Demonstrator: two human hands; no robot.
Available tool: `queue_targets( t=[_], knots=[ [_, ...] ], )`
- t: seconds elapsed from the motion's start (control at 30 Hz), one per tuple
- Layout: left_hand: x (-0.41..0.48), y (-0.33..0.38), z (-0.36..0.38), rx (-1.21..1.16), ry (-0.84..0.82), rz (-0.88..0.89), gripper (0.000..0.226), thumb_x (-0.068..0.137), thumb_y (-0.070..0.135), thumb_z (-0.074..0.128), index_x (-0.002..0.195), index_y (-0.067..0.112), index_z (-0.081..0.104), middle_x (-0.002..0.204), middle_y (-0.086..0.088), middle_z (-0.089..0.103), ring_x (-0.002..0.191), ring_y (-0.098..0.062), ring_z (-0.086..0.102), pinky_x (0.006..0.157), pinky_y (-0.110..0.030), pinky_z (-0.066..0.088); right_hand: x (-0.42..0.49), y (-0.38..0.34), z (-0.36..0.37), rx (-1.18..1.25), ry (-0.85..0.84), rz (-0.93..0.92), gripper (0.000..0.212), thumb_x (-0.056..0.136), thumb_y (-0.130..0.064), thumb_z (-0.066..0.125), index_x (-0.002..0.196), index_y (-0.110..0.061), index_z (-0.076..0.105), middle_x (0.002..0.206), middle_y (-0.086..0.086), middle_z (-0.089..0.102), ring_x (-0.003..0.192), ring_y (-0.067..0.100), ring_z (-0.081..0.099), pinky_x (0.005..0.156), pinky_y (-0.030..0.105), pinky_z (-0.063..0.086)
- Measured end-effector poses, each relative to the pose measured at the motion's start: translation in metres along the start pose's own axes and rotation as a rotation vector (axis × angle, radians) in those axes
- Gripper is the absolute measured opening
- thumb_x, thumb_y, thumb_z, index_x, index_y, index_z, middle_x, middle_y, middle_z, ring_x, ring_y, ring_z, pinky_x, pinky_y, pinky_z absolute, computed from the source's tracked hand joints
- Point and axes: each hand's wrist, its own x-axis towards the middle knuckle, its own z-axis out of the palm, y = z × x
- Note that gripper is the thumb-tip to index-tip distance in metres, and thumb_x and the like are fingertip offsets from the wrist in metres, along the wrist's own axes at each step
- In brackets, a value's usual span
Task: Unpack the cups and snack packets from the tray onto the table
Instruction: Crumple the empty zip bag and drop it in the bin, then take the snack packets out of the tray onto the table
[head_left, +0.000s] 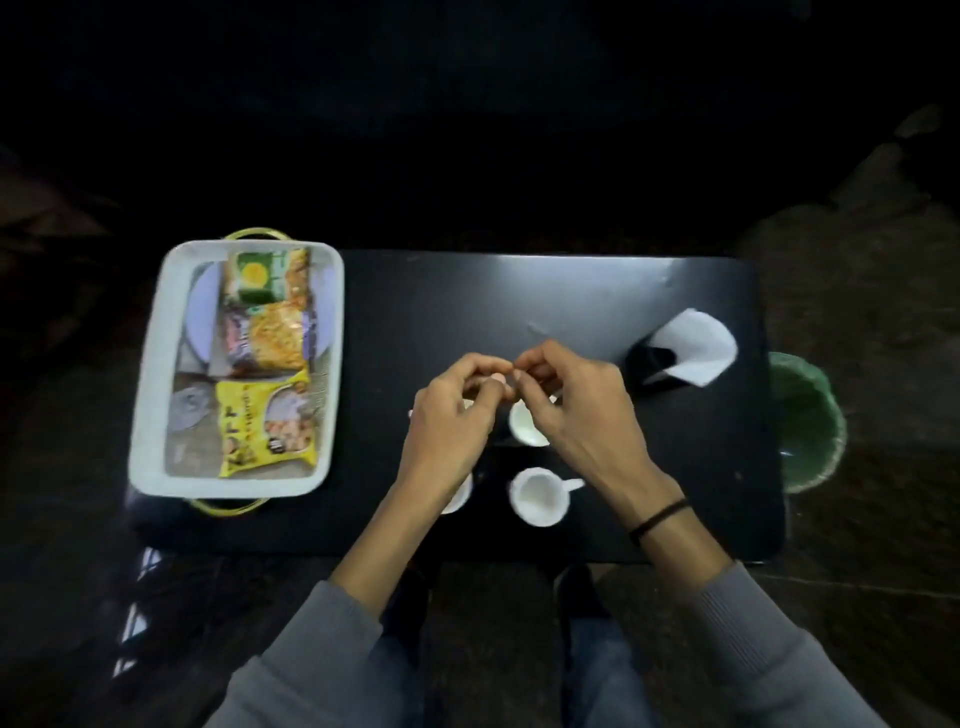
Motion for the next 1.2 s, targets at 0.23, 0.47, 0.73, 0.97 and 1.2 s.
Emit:
queue_targets(
  t=[0.23,0.47,0.73,0.97,1.2],
  knots=[
    [0.009,-0.067,-0.130,-0.049,0.131,-0.062,0.018,0.095,0.020,0.058,0.099,0.032,0.070,0.085,0.013,0.078,0.082,0.001,0.074,0.067,-0.025,0.055,0.028,-0.089,0.117,-0.098,-0.141,-0.178,0.013,0.092,-0.028,0.065,0.104,-0.024,0.067,0.091,-0.006,0.078,0.082,0.022,0.072,0.071,0.043,0.060],
    [0.027,-0.134,-0.215,0.190,0.245,-0.218,0.017,0.095,0.024,0.061,0.109,0.026,0.071,0.106,0.005,0.073,0.102,-0.016,0.068,0.084,-0.039,0.057,0.055,-0.133,0.218,-0.223,-0.312,-0.264,0.012,0.094,-0.026,0.063,0.104,-0.022,0.067,0.097,-0.001,0.075,0.090,0.025,0.069,0.074,0.040,0.059],
    [0.039,-0.201,-0.247,0.292,0.199,-0.497,0.075,0.083,0.051,0.075,0.139,0.012,0.043,0.137,-0.007,0.056,0.125,-0.030,0.056,0.099,-0.051,0.048,0.055,-0.117,0.284,-0.416,-0.455,-0.447,0.018,0.094,-0.019,0.064,0.112,-0.018,0.066,0.124,-0.005,0.064,0.119,0.019,0.048,0.087,0.030,0.050],
    [0.047,-0.224,-0.251,-0.102,0.145,-0.516,0.048,0.072,0.045,0.088,0.109,0.019,0.071,0.102,0.002,0.078,0.100,-0.021,0.072,0.075,-0.031,0.057,0.053,-0.108,0.287,-0.294,-0.451,-0.330,0.018,0.091,-0.016,0.068,0.108,-0.020,0.067,0.125,-0.007,0.059,0.120,0.015,0.048,0.084,0.027,0.051],
    [0.030,-0.209,-0.258,-0.288,0.300,-0.265,0.021,0.081,0.013,0.082,0.092,0.028,0.073,0.084,0.006,0.079,0.073,-0.005,0.073,0.063,-0.016,0.054,0.056,-0.119,0.266,-0.161,-0.388,-0.260,0.044,0.091,-0.031,0.072,0.129,-0.022,0.050,0.133,-0.005,0.052,0.121,0.017,0.053,0.090,0.036,0.053]
  ],
)
